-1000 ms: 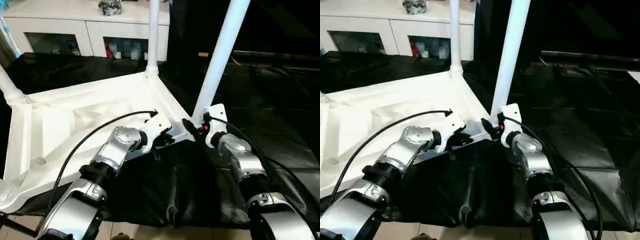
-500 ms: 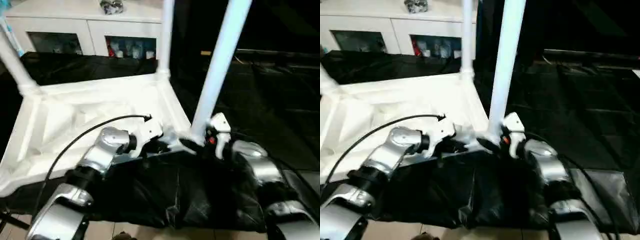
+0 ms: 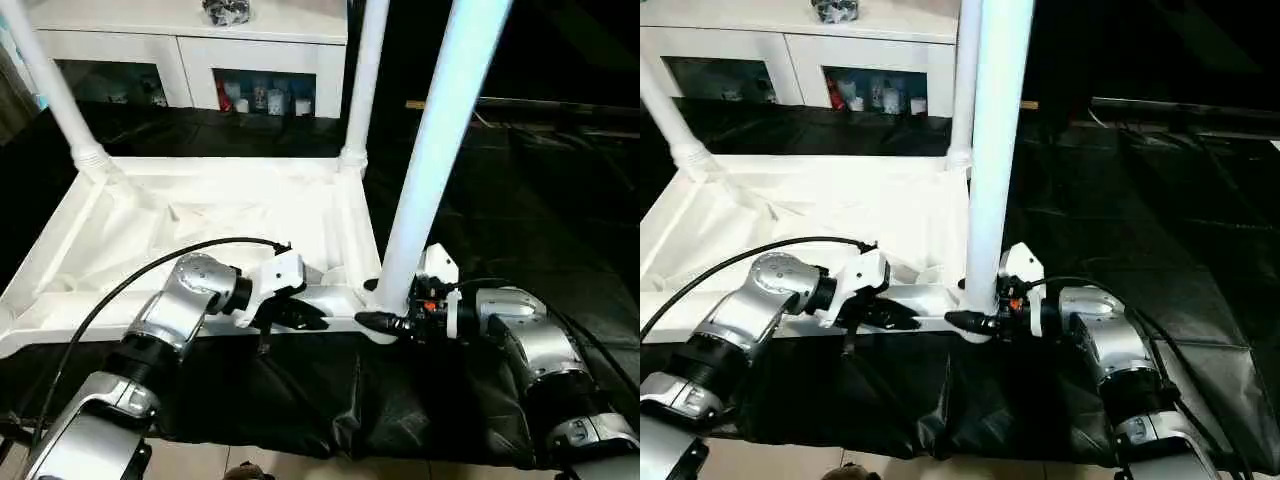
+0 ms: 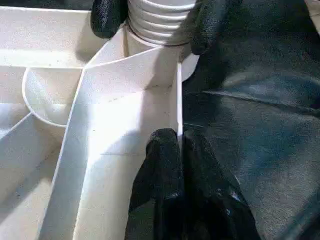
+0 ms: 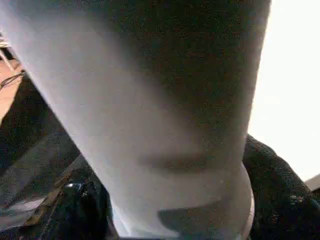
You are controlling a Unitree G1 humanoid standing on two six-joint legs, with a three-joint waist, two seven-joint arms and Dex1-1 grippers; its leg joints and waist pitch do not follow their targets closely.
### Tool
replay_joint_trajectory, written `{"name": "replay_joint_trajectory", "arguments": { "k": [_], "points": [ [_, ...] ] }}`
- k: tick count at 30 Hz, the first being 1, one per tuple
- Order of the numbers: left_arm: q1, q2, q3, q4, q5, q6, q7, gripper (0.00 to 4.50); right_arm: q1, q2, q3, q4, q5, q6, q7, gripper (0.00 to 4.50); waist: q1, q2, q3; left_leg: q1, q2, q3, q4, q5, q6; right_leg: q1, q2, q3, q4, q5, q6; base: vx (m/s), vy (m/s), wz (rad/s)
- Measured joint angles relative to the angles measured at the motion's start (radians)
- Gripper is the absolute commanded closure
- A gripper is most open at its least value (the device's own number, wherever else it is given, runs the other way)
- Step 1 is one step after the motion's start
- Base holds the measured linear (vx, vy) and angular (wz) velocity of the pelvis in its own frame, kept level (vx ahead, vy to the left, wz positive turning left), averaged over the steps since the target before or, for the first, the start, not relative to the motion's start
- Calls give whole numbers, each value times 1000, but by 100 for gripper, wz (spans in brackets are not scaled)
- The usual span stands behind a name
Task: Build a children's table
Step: Insert table leg to table base
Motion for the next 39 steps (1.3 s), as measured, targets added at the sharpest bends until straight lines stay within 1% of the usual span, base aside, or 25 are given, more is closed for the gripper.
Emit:
{"name": "replay_joint_trajectory", "arguments": {
  "k": [4,6,9,11,13,16,18,20,22,25,30,33,36,37,38,39],
  "points": [
    [2,2,0,0,-6,0,-5,450,5,2,3,-12,2,9,4,160,0,0,0,0,0,0,0,0,0,0,0,0,0,0,0,0,0,0],
    [3,-3,2,1,-5,-1,7,450,9,11,-7,-11,7,14,-3,160,1,0,0,0,0,0,0,0,0,0,0,0,0,0,0,0,0,0],
    [4,-18,7,3,3,0,42,450,12,36,-45,7,24,20,-54,161,0,0,0,0,0,0,1,0,0,0,0,0,0,0,0,0,0,0],
    [2,-35,15,13,9,10,85,450,10,70,-85,41,38,19,-118,162,-4,0,0,2,0,0,1,0,0,1,0,1,1,0,0,0,0,0],
    [-3,-51,21,24,15,17,117,450,6,90,-109,66,55,18,-167,162,-5,3,-1,3,0,0,0,0,0,2,0,1,1,0,-1,0,0,0],
    [-16,-83,29,48,27,27,181,450,-15,119,-146,115,59,10,-262,164,-6,6,-2,4,0,0,0,0,0,2,0,1,2,1,-1,0,0,0],
    [-26,-110,39,72,41,28,236,450,-41,143,-166,157,55,-3,-347,164,-8,10,-4,5,-1,0,0,0,0,2,0,1,2,1,-1,0,0,0],
    [-45,-148,43,106,59,28,312,450,-72,176,-202,214,47,-36,-454,164,-9,13,-6,5,-1,0,0,0,0,2,0,1,3,1,-1,0,0,0],
    [-52,-176,43,121,71,28,360,450,-82,193,-222,241,47,-63,-520,164,-8,17,-8,5,-1,0,0,0,0,3,-1,1,2,1,-1,0,0,0],
    [-54,-195,46,131,74,28,387,450,-84,206,-236,255,49,-87,-559,165,-6,20,-10,4,-1,0,-1,0,0,3,-1,1,2,1,-1,0,0,0],
    [-55,-197,46,132,75,26,386,450,-85,222,-251,260,51,-108,-562,168,-5,21,-11,3,-1,0,0,0,0,2,-1,1,1,1,-1,0,0,0],
    [-54,-195,43,132,83,12,383,450,-86,231,-251,262,56,-129,-547,170,-7,22,-11,3,-1,0,-1,0,0,2,-1,1,1,1,-1,0,0,0],
    [-53,-194,39,132,83,-6,387,450,-95,261,-248,263,67,-141,-516,171,-5,24,-10,2,-1,0,-2,0,0,2,-1,1,1,1,-1,0,0,0],
    [-53,-195,39,132,83,-8,386,406,-96,272,-237,265,67,-140,-505,171,-3,24,-9,2,-1,0,-2,0,0,2,-1,1,0,1,-1,0,0,0],
    [-53,-197,40,131,81,-11,383,395,-96,282,-224,271,67,-139,-494,172,-1,26,-8,1,-1,0,-3,0,0,1,-1,0,-1,1,-1,0,0,0],
    [-52,-204,50,130,59,-15,379,395,-96,292,-217,273,67,-139,-489,172,4,27,-7,0,-1,0,-4,0,0,1,-1,0,-1,1,-1,0,0,0]
  ]
}}
